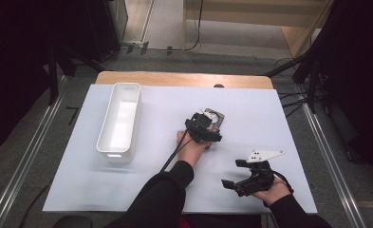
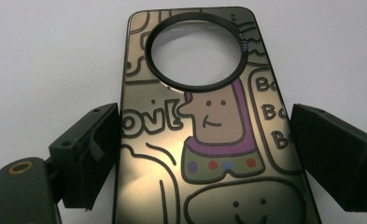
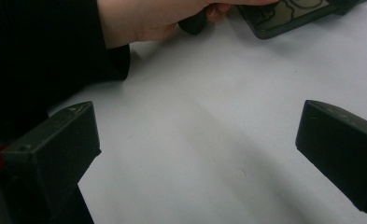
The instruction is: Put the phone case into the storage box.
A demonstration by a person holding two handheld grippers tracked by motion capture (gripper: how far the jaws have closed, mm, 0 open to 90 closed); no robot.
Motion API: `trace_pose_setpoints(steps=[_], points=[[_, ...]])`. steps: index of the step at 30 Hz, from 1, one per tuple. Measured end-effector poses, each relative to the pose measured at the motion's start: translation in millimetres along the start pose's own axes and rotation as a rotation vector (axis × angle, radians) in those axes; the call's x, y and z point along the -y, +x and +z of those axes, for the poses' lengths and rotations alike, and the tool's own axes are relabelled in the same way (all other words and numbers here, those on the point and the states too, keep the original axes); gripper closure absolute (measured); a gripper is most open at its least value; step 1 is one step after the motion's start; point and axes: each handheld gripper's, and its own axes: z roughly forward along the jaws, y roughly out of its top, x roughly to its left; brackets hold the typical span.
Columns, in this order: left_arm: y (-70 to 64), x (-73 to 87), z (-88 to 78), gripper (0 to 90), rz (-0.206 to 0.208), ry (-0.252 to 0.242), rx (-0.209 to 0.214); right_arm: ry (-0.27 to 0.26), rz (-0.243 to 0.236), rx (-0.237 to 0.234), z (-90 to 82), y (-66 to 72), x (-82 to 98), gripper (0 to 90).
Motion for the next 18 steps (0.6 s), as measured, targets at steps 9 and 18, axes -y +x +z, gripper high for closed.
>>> trace_pose_setpoints(steps=[9, 18], points=[[1.4, -0.5, -0.5, 11.0, -0.012, 0.000, 0.008, -0.001, 0.000, 0.000, -0.3, -0.5, 0.2, 0.0], [7.7, -2.4, -2.3, 11.5, -0.050, 0.002, 0.054, -0.001, 0.001, -0.001, -0.1, -1.0, 0.2, 0.0]])
